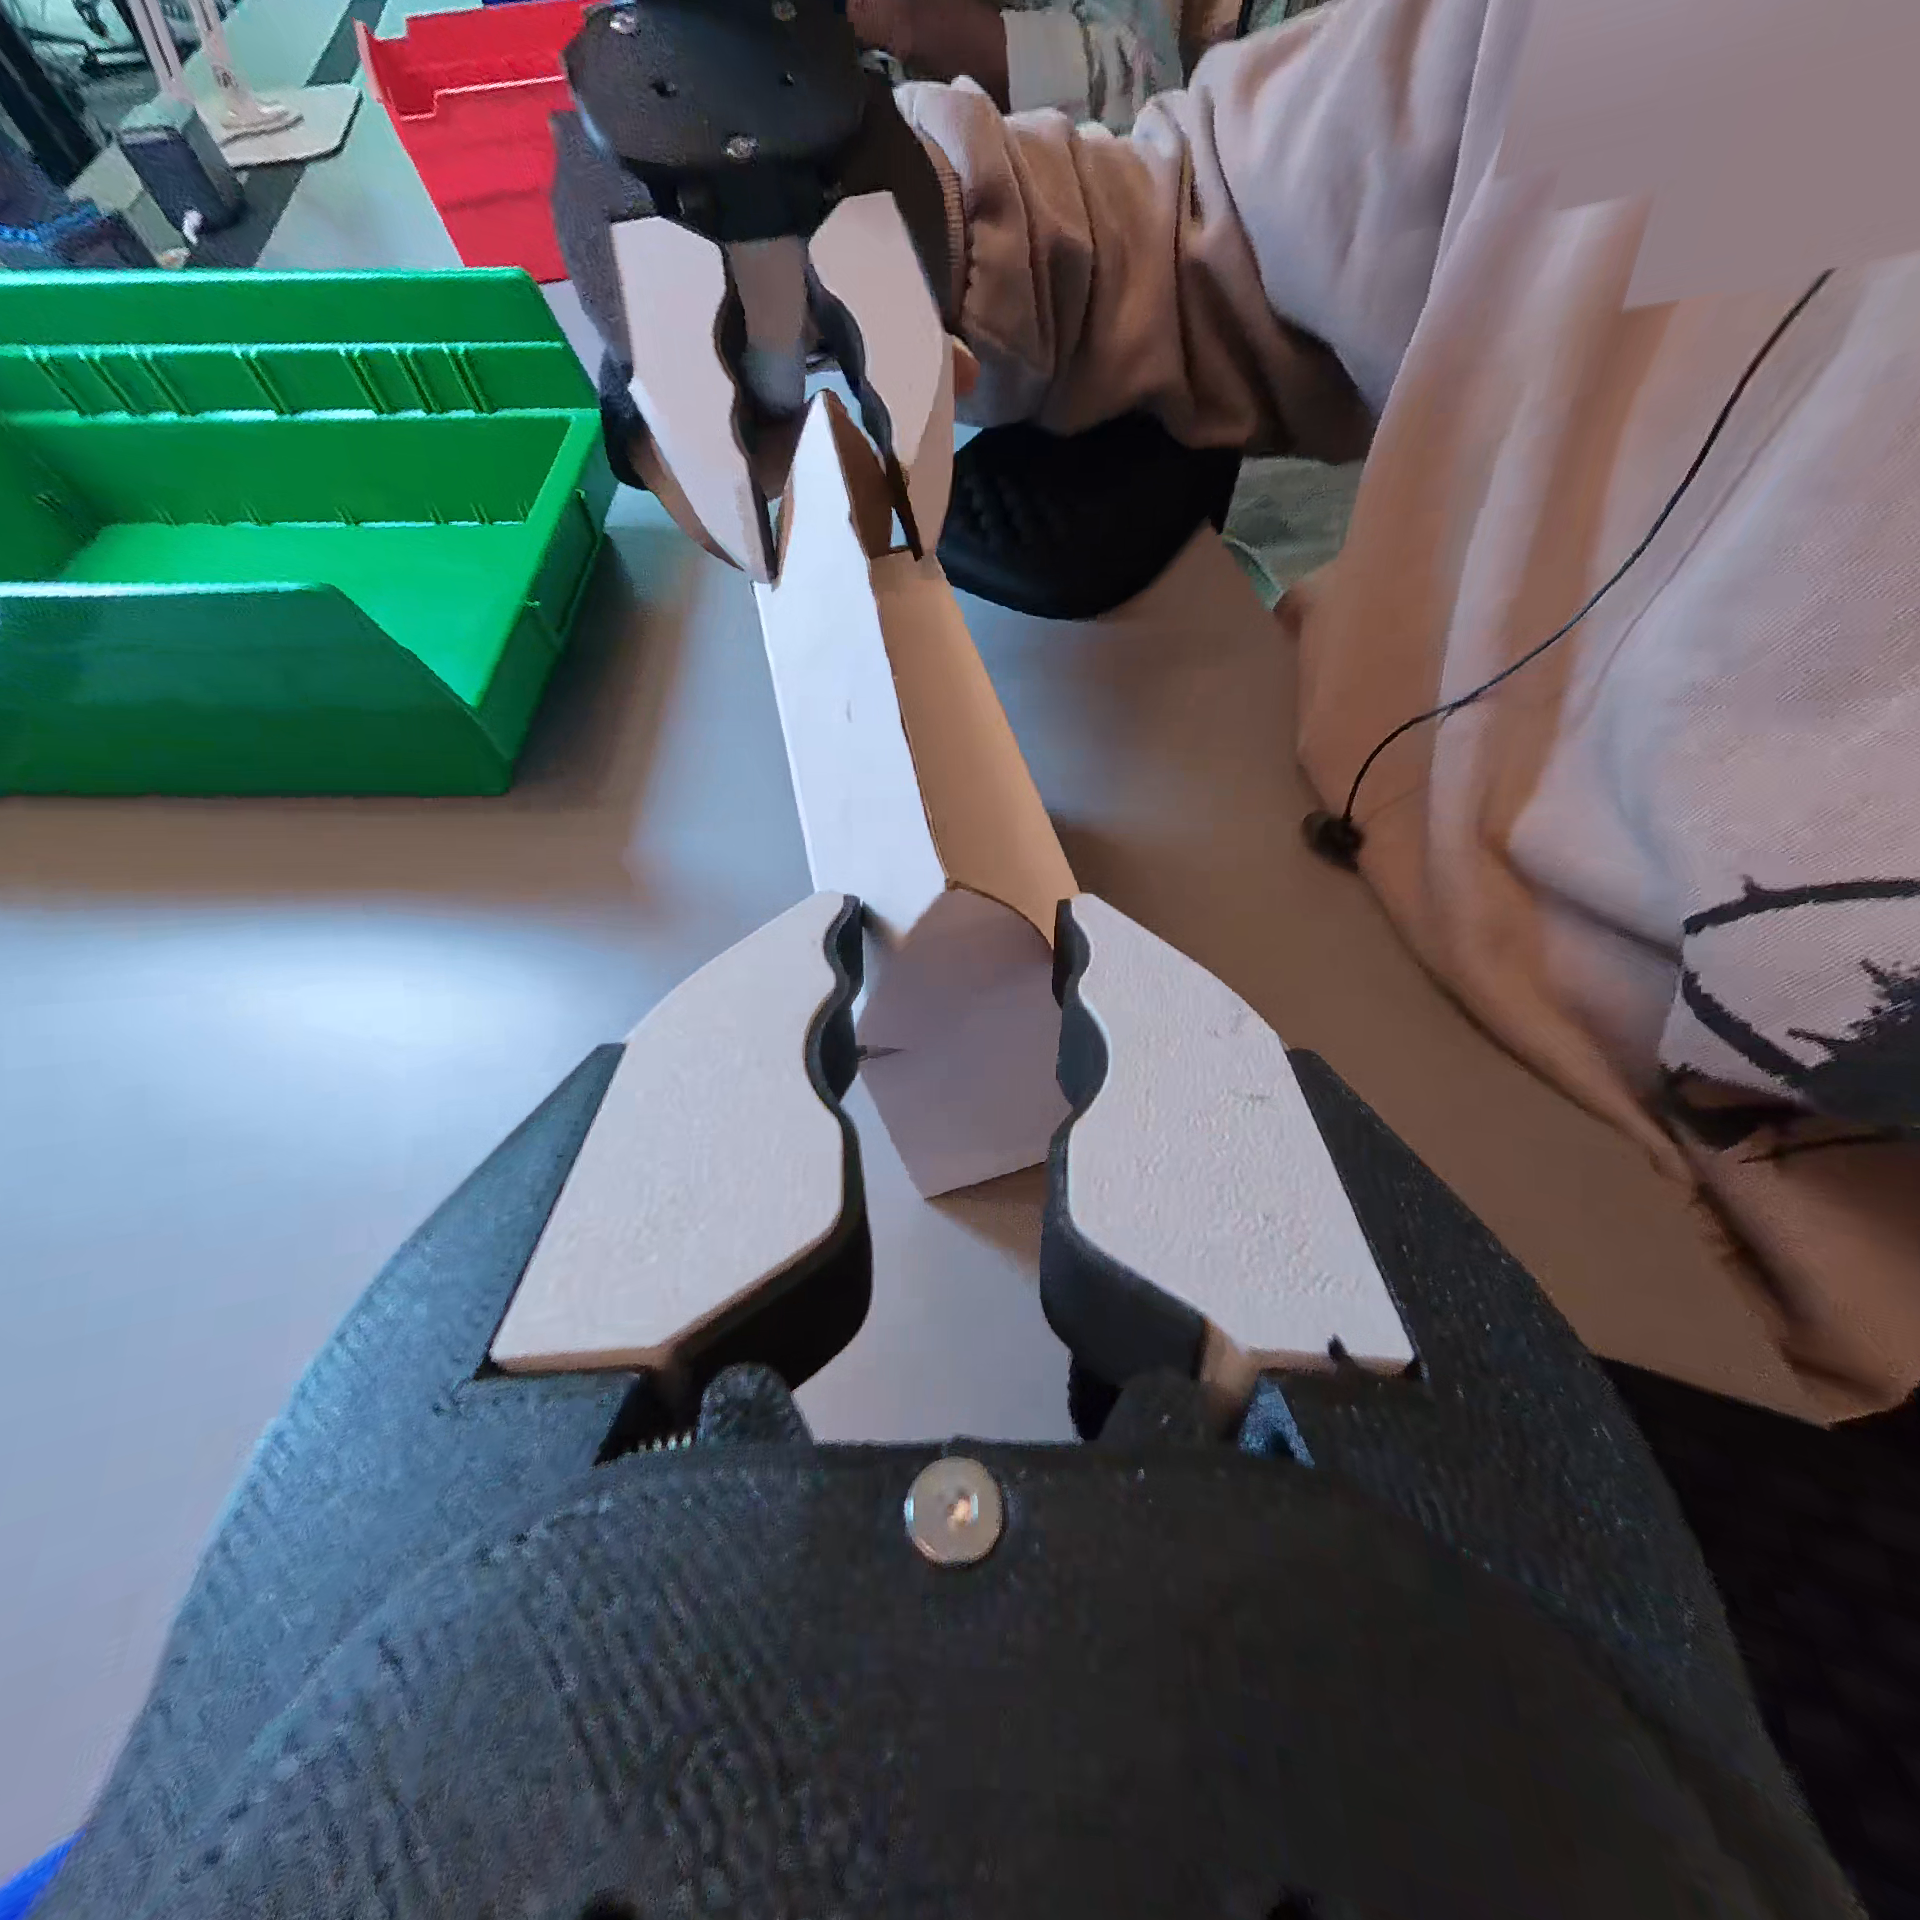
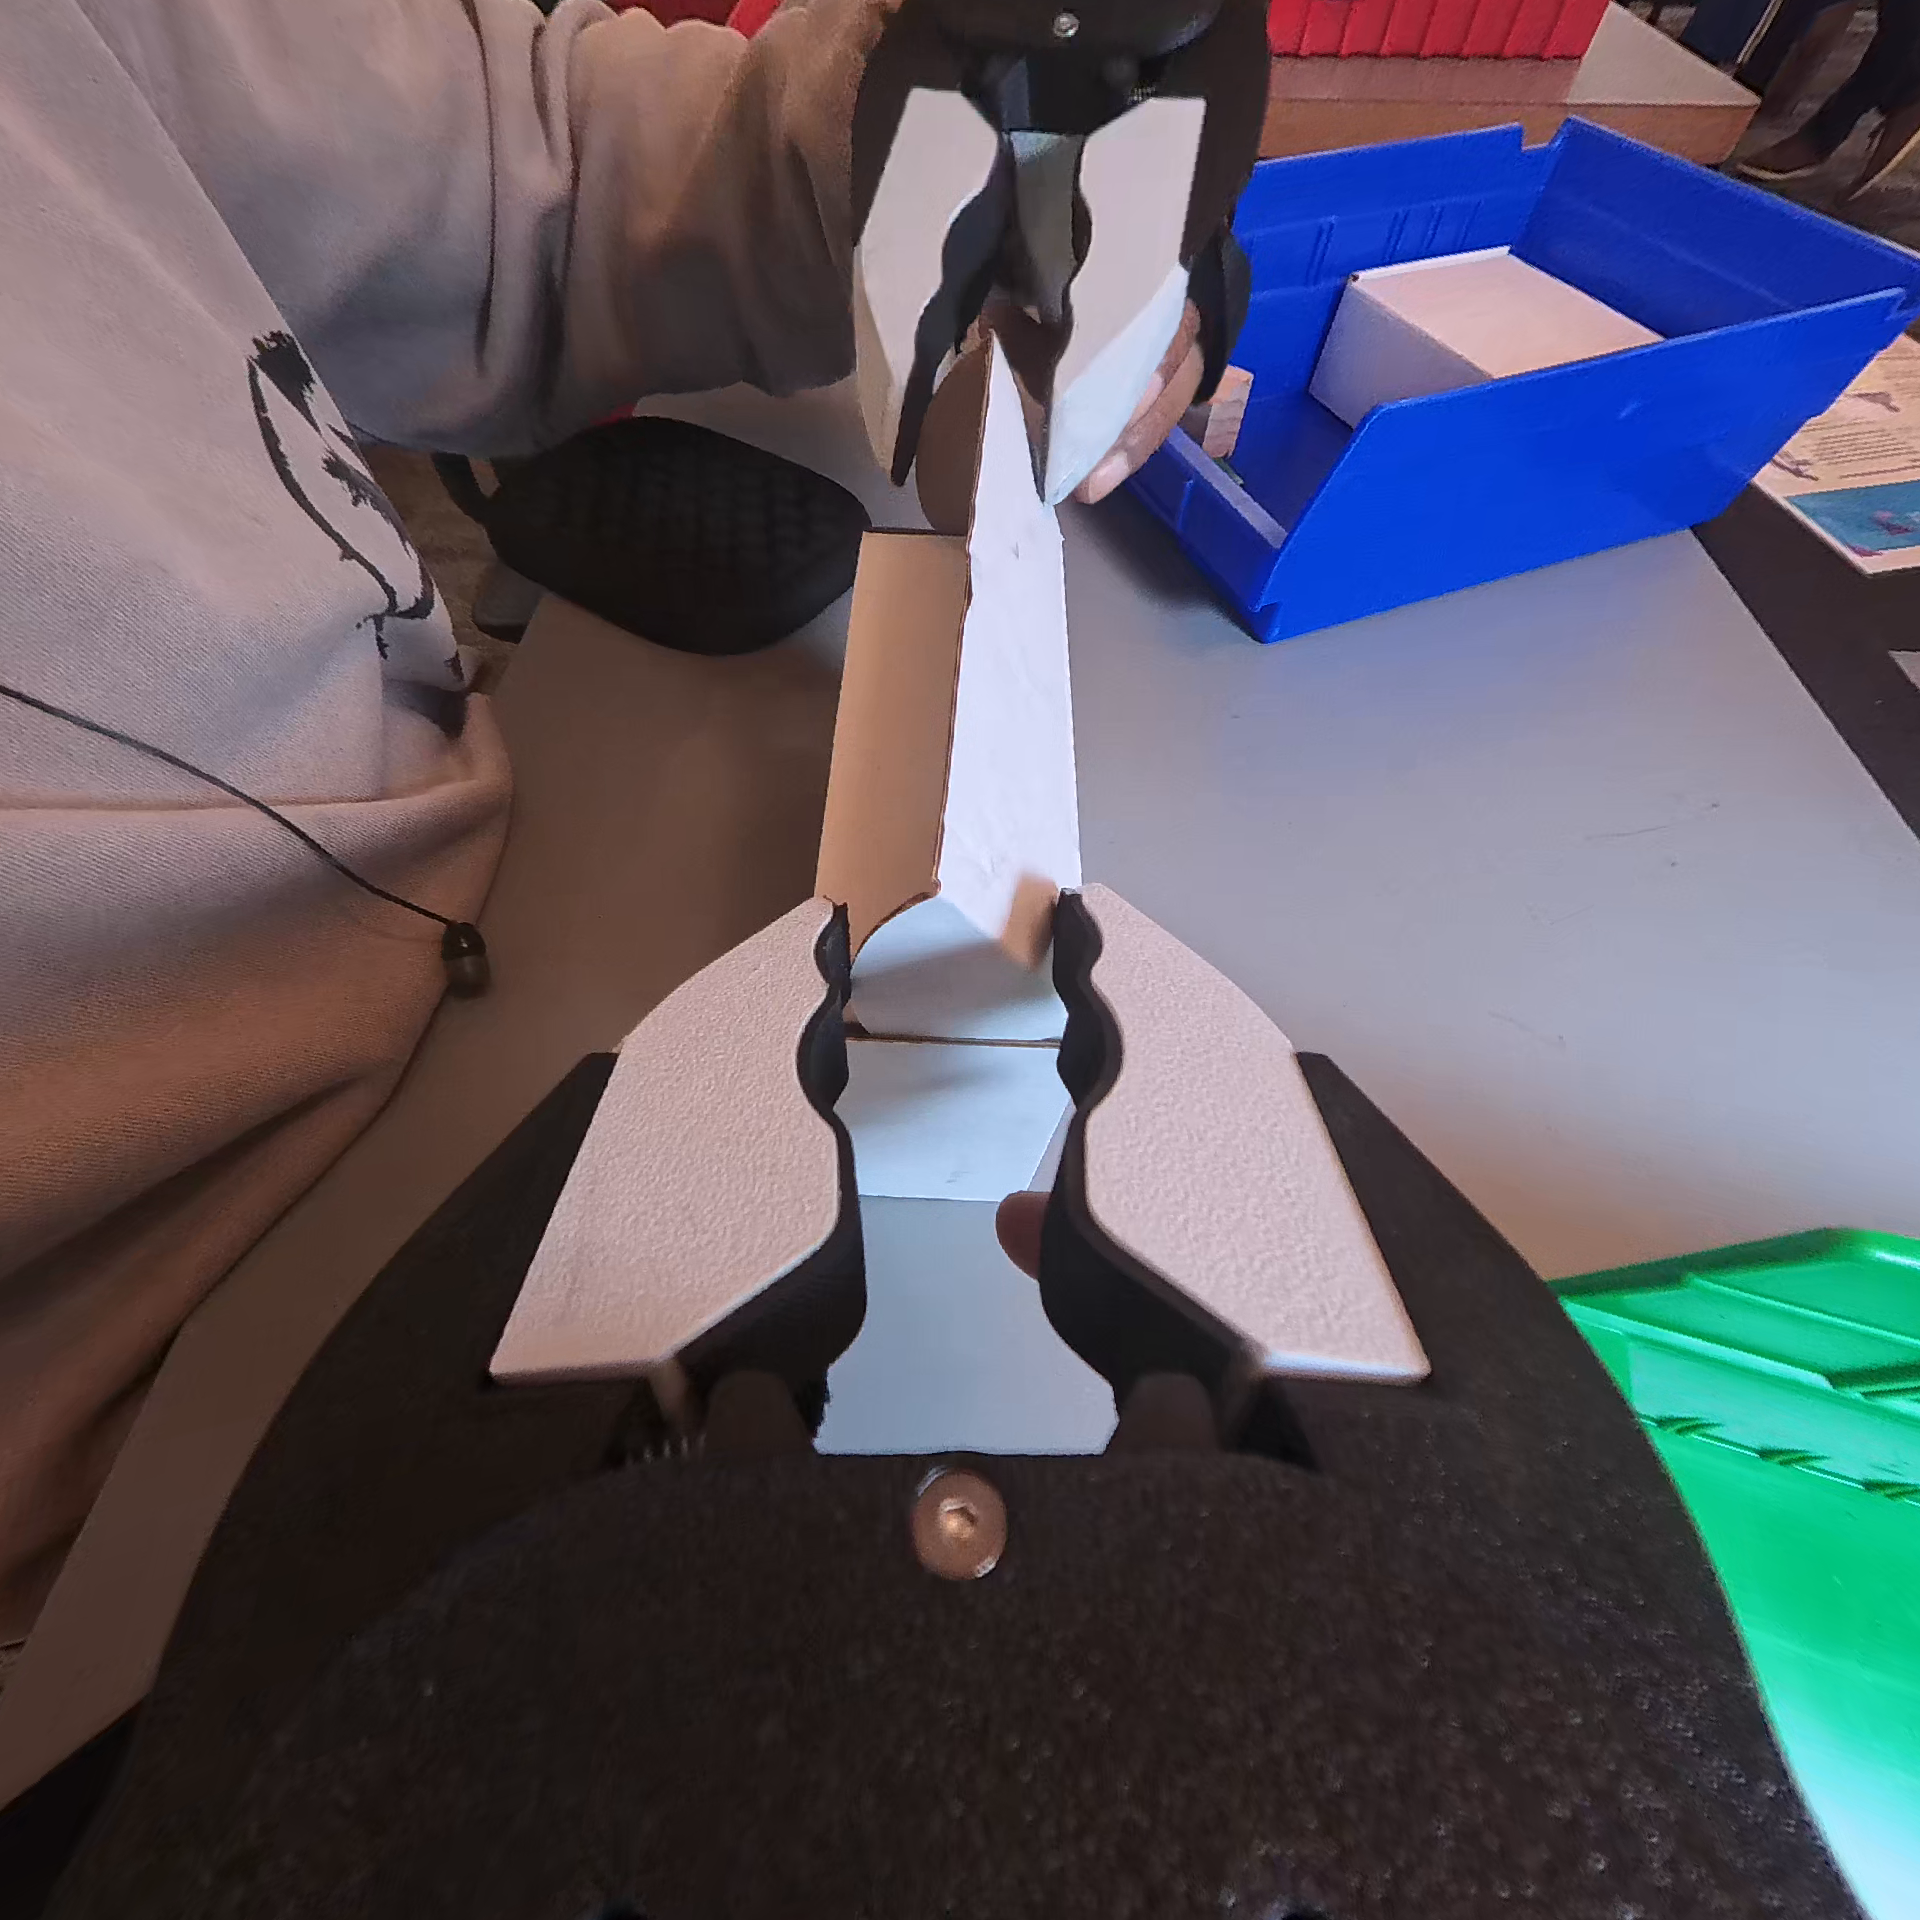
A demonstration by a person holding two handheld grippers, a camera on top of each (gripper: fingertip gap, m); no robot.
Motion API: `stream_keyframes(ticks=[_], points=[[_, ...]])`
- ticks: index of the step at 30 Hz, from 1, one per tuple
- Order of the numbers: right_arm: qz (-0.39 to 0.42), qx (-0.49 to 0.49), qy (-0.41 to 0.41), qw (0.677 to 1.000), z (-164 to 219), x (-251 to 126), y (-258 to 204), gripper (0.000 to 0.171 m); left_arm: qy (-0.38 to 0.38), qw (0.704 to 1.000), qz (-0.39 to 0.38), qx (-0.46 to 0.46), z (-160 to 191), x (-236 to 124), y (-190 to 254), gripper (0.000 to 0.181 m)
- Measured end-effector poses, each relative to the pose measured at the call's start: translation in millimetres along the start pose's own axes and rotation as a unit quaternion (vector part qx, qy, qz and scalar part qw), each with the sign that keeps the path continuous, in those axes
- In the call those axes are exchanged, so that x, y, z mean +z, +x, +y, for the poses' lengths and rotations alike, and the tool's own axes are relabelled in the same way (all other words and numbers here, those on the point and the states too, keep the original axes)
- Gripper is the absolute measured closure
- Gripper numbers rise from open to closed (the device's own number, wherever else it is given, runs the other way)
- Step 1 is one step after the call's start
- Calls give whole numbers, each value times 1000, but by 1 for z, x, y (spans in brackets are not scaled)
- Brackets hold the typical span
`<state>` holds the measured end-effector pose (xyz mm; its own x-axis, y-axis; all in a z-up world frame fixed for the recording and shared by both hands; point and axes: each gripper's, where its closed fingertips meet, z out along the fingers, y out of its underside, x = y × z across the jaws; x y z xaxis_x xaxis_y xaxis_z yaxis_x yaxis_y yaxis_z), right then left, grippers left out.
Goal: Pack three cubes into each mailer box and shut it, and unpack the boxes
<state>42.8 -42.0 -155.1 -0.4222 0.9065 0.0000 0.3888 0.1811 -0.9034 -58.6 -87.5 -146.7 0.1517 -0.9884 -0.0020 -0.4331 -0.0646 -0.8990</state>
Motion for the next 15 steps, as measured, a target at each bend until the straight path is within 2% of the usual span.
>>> stream_keyframes(ticks=[6,12,15], points=[[0,11,-1,1000,-1,0,4,134,13,996,21,-91,-3,-1,-7,147],[-19,35,-2,999,-2,-1,8,134,14,992,29,-122,-4,-3,-13,148],[-17,31,-5,999,-2,-1,10,134,23,985,30,-169,-6,-4,-18,149]])
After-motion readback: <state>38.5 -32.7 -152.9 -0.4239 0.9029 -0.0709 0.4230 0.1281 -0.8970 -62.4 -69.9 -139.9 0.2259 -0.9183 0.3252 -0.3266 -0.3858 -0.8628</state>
